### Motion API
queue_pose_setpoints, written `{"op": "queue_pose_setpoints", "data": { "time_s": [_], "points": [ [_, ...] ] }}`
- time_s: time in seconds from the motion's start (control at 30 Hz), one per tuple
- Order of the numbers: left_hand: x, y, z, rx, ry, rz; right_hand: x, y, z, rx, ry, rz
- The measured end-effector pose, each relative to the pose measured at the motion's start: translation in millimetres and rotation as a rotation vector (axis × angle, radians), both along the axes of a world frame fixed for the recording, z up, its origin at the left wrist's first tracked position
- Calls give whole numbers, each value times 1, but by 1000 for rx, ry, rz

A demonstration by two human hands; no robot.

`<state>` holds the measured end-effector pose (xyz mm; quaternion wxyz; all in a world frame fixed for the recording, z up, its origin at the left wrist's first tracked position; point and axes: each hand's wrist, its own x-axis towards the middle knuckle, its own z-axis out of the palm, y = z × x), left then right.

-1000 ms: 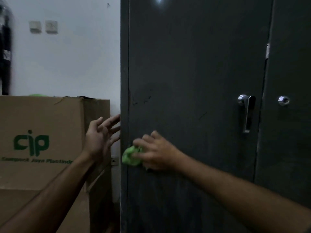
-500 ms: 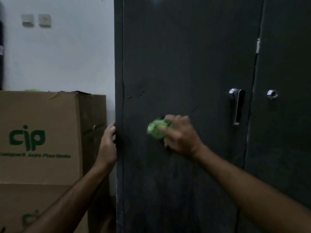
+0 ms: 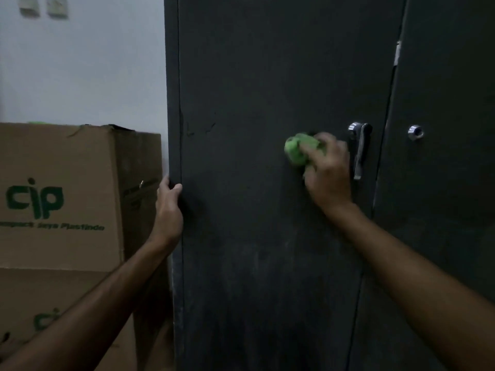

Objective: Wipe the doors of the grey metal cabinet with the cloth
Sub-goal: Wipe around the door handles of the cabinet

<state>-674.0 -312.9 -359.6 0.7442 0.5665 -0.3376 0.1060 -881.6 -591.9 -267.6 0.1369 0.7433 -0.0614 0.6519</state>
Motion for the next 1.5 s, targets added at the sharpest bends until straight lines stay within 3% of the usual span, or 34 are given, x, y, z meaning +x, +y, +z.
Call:
{"op": "queue_pose_setpoints", "data": {
  "time_s": [0.03,0.1,0.23,0.3,0.37,0.47,0.53,0.6,0.67,0.73,0.8,0.9,0.97,1.03,1.13,1.2,1.23,1.3,1.37,1.43,1.5],
  "points": [
    [7,-1,-3,11,-3,3,9,11,15,110,-92,-23],
    [-5,2,2,29,-5,-11,30,33,-1,106,-99,9],
    [-23,8,11,28,27,-92,21,29,-127,-343,396,129],
    [-29,10,15,35,20,-120,-6,7,-135,-430,544,129],
    [-32,10,17,38,7,-138,-15,-7,-104,-333,428,122],
    [-36,7,19,27,14,-106,2,13,-45,117,57,46],
    [-35,7,18,49,-1,-89,24,43,-42,194,-31,42],
    [-32,9,17,72,1,-76,38,59,-76,-4,160,102],
    [-23,13,13,99,0,-77,35,60,-123,-354,475,161],
    [-15,16,11,116,-10,-73,23,50,-126,-555,686,130],
    [-15,18,13,135,-9,-102,25,40,-91,-491,552,143],
    [-29,18,17,123,-10,-109,41,50,-21,-16,99,85],
    [-30,16,14,89,-4,-113,63,80,-12,138,-31,72],
    [-29,16,12,67,26,-122,85,104,-46,-13,97,143],
    [-23,19,13,35,108,-183,85,109,-120,-482,572,201],
    [-21,25,14,61,148,-223,80,100,-111,-607,687,191],
    [-20,30,15,60,155,-239,82,100,-92,-556,626,190],
    [-18,38,20,56,189,-293,94,113,-53,-262,377,176],
    [-20,42,23,63,231,-308,110,140,-50,-9,202,183],
    [-20,45,25,69,243,-305,129,162,-101,-50,220,235],
    [-21,47,24,104,256,-293,130,171,-172,-253,460,287]
  ]
}}
